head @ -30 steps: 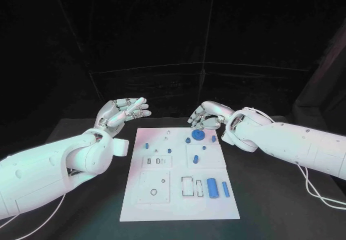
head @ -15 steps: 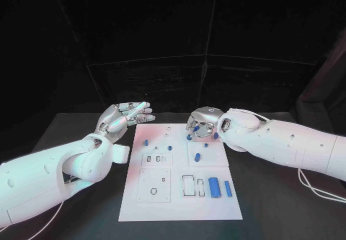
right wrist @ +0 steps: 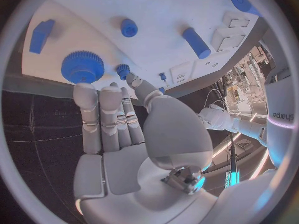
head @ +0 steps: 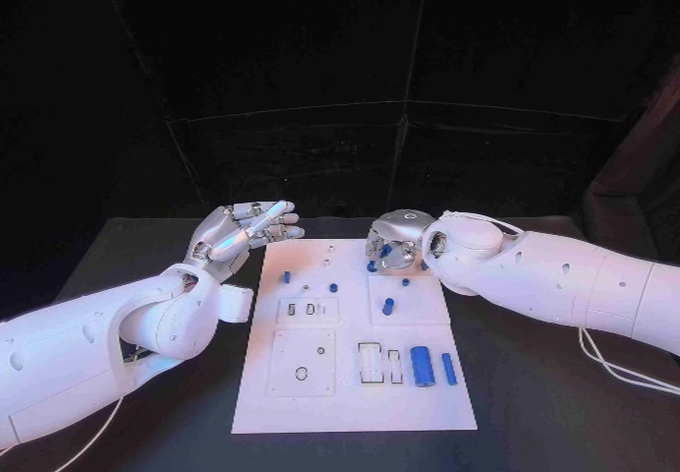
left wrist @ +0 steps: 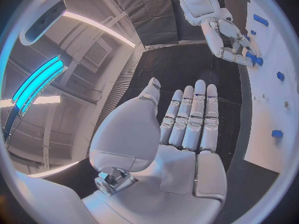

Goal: Assemble the parts on the task board

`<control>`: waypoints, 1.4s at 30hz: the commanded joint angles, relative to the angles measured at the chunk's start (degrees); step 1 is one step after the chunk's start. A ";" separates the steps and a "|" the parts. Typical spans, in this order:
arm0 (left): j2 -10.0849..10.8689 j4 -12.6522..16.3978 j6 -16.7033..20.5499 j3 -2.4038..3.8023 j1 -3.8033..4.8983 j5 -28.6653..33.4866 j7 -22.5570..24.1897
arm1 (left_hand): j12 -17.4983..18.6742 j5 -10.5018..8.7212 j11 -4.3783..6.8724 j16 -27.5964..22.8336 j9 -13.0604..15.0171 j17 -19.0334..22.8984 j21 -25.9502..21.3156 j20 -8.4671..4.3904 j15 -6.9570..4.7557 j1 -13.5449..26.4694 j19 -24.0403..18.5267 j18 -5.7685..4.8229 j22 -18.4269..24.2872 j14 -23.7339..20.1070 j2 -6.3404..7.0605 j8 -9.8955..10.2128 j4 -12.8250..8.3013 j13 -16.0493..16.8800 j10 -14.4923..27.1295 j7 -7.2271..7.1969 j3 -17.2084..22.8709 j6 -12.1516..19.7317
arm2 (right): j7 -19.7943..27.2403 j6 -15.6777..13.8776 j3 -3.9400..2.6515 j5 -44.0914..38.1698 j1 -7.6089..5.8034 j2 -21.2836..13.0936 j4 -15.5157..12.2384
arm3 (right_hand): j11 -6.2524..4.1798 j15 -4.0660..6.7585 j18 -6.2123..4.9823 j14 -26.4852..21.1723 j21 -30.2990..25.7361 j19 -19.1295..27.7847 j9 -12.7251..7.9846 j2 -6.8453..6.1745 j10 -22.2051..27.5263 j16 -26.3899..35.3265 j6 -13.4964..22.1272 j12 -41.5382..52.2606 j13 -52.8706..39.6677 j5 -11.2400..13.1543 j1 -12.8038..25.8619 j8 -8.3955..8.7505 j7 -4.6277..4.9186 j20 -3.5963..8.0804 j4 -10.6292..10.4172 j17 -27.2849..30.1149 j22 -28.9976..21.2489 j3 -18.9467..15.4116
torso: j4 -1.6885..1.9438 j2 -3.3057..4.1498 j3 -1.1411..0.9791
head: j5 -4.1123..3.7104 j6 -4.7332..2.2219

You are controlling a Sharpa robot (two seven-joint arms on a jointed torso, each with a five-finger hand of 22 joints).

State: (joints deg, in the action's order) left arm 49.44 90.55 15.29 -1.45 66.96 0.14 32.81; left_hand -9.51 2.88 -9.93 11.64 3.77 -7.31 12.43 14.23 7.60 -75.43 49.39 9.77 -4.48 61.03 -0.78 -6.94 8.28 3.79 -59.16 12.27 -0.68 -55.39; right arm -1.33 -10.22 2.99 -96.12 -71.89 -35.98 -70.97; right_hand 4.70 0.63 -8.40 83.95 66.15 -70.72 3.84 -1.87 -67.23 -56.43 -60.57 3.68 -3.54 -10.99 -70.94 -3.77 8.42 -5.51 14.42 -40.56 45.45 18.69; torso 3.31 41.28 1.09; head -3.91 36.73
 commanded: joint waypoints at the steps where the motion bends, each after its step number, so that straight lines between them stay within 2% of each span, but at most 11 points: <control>1: 0.14 0.33 -1.08 0.04 0.10 0.18 0.04 | 0.20 0.01 0.08 -0.37 -0.07 0.09 -0.35 0.22 0.15 -0.28 0.03 0.82 0.05 -0.38 -0.36 0.27 -0.30 -0.05 0.44 0.48 -0.07 0.12 | -0.65 1.52 -0.06 -1.11 -0.15 0.24 0.27 | 0.10 -0.30 0.83 1.18 2.07 -1.06 0.00 -0.38 0.48 -2.43 0.42 -0.14 -0.01 0.51 0.11 0.09 -0.09 -0.05 -0.23 -2.47 2.88 0.82 | 0.10 0.26 0.01 | -0.04 -0.02; 8: 0.31 0.56 -1.13 0.03 0.11 0.18 -0.13 | 0.27 0.01 0.05 -0.44 -0.08 0.10 -0.40 0.24 0.17 -0.26 0.06 0.82 0.09 -0.41 -0.37 0.35 -0.34 -0.06 0.50 0.52 -0.13 0.16 | -0.81 3.58 -0.06 -1.12 -0.15 0.91 1.03 | 0.10 -0.35 1.59 1.59 5.76 -2.78 0.04 -0.18 0.39 -7.49 0.20 -0.12 -0.02 0.69 0.11 0.02 -0.11 -0.16 -1.16 -7.81 8.10 2.64 | 0.13 0.51 0.04 | -0.12 0.23; 11: 0.36 0.54 -1.21 0.03 0.11 0.18 -0.17 | 0.39 0.01 -0.03 -0.58 -0.08 0.11 -0.51 0.27 0.21 -0.23 0.12 0.82 0.17 -0.45 -0.37 0.50 -0.46 -0.07 0.63 0.60 -0.26 0.25 | -0.70 4.39 -0.06 -1.12 -0.15 1.23 1.35 | 0.09 -0.33 1.74 1.59 6.51 -3.07 0.07 -0.03 0.11 -8.47 -0.05 -0.07 -0.04 0.73 0.00 -0.03 -0.09 -0.17 -1.40 -8.77 9.12 3.28 | 0.17 0.63 0.00 | -0.19 0.42; 16: 0.55 0.59 -1.23 0.03 0.12 0.18 -0.27 | 0.43 0.01 -0.04 -0.61 -0.09 0.11 -0.53 0.28 0.22 -0.23 0.13 0.82 0.18 -0.46 -0.37 0.54 -0.49 -0.07 0.66 0.62 -0.30 0.28 | -0.47 5.34 -0.06 -1.12 -0.15 1.54 1.54 | 0.05 -0.33 1.81 1.45 7.12 -3.09 0.10 -0.06 -0.25 -9.28 -0.36 -0.07 -0.04 0.79 -0.07 -0.06 -0.10 -0.19 -1.71 -9.34 9.78 4.07 | 0.14 0.77 0.07 | -0.18 0.51; 22: 0.61 0.50 -1.23 0.03 0.12 0.18 -0.36 | 0.49 0.01 -0.08 -0.67 -0.09 0.12 -0.58 0.30 0.24 -0.22 0.17 0.82 0.22 -0.46 -0.38 0.61 -0.54 -0.07 0.74 0.66 -0.35 0.33 | -0.18 5.45 -0.06 -1.04 -0.15 1.69 1.65 | 0.04 -0.31 1.91 1.38 7.68 -3.19 0.12 -0.09 -0.48 -10.06 -0.65 -0.08 -0.04 0.90 -0.03 -0.09 -0.14 -0.21 -2.07 -10.02 10.50 4.66 | 0.16 0.88 0.10 | -0.13 0.64; 25: 0.67 0.42 -1.18 0.03 0.12 0.18 -0.39 | 0.55 0.01 -0.11 -0.71 -0.09 0.12 -0.62 0.31 0.25 -0.23 0.19 0.82 0.25 -0.46 -0.40 0.68 -0.59 -0.08 0.81 0.69 -0.39 0.38 | 0.47 3.71 -0.05 -0.99 -0.15 1.49 1.47 | -0.11 -0.25 2.05 1.34 8.41 -3.47 0.22 0.04 -1.17 -10.90 -1.37 0.06 -0.10 0.93 0.02 -0.30 -0.18 -0.18 -2.59 -10.78 11.54 5.25 | 0.17 0.88 0.10 | -0.10 0.69; 31: 0.83 0.36 -1.13 0.03 0.12 0.18 -0.49 | 0.61 0.00 -0.13 -0.75 -0.09 0.12 -0.66 0.32 0.27 -0.23 0.22 0.82 0.27 -0.45 -0.41 0.74 -0.65 -0.09 0.87 0.71 -0.44 0.42 | 1.54 -2.50 -0.06 -0.09 -0.15 0.62 0.35 | -0.62 0.12 2.57 1.42 10.42 -4.84 0.55 0.61 -3.61 -12.58 -3.59 0.39 -0.25 0.58 -0.27 -0.94 -0.41 0.09 -3.56 -12.41 14.76 6.60 | 0.12 0.96 0.11 | 0.06 0.46; 33: 0.89 0.36 -1.15 0.03 0.12 0.18 -0.55 | 0.61 0.00 -0.13 -0.75 -0.09 0.12 -0.66 0.32 0.27 -0.23 0.22 0.82 0.27 -0.45 -0.41 0.74 -0.65 -0.09 0.87 0.71 -0.44 0.42 | 1.50 -4.43 -0.10 0.34 -0.15 0.26 -0.24 | -0.69 0.19 2.66 1.38 10.81 -5.04 0.61 0.68 -4.12 -12.92 -4.01 0.34 -0.25 0.72 -0.37 -0.98 -0.44 0.17 -3.84 -12.65 15.30 6.97 | 0.17 0.98 0.17 | 0.08 0.36; 36: 1.00 0.32 -1.21 0.03 0.13 0.18 -0.66 | 0.68 0.00 -0.16 -0.80 -0.09 0.12 -0.71 0.33 0.28 -0.23 0.26 0.82 0.30 -0.44 -0.41 0.83 -0.71 -0.09 0.96 0.75 -0.50 0.48 | 0.85 -6.60 -1.22 0.98 -0.16 0.45 -0.61 | -0.73 0.19 2.68 1.36 10.93 -5.08 0.62 0.66 -4.27 -13.03 -4.14 0.29 -0.25 0.79 -0.37 -0.97 -0.41 0.19 -3.97 -12.72 15.47 7.08 | 0.18 1.05 0.25 | 0.13 0.08; 39: 1.02 0.23 -1.26 0.04 0.14 0.18 -0.71 | 0.73 0.00 -0.19 -0.84 -0.10 0.12 -0.75 0.34 0.30 -0.21 0.28 0.82 0.33 -0.43 -0.40 0.89 -0.76 -0.10 1.03 0.78 -0.57 0.53 | -0.06 -7.67 -1.70 1.17 -0.25 1.06 -0.32 | -0.72 0.18 2.72 1.33 11.08 -5.13 0.62 0.52 -4.30 -13.14 -4.19 0.18 -0.22 0.95 -0.29 -0.90 -0.39 0.21 -4.13 -12.76 15.67 7.15 | 0.23 1.14 0.17 | 0.17 -0.23; 42: 0.99 0.16 -1.36 0.04 0.15 0.18 -0.75 | 0.73 0.00 -0.19 -0.84 -0.10 0.12 -0.75 0.34 0.30 -0.21 0.28 0.82 0.33 -0.43 -0.40 0.89 -0.76 -0.10 1.03 0.78 -0.57 0.53 | -0.77 -8.35 -1.95 1.15 -0.55 2.21 0.78 | -0.72 0.18 2.72 1.33 11.08 -5.13 0.62 0.52 -4.30 -13.14 -4.19 0.18 -0.22 0.95 -0.29 -0.90 -0.39 0.21 -4.13 -12.76 15.68 7.15 | 0.35 1.17 0.21 | 0.11 -0.40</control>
State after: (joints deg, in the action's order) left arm 50.43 90.71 14.77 -1.47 67.00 0.26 31.97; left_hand -9.04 2.88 -10.13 11.09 3.73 -7.26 11.99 14.43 7.80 -75.43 49.59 9.74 -4.19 60.82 -0.78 -6.23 7.73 3.76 -58.55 12.69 -1.24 -54.97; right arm -1.10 -14.84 1.12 -95.58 -72.25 -34.01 -70.50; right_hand 3.99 0.62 -6.64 83.95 77.01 -75.37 4.26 -1.70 -71.05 -69.22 -64.34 3.68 -3.74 -10.19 -71.12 -4.59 7.94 -5.42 10.35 -53.27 61.07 25.66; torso 3.52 42.37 1.29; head -3.75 36.48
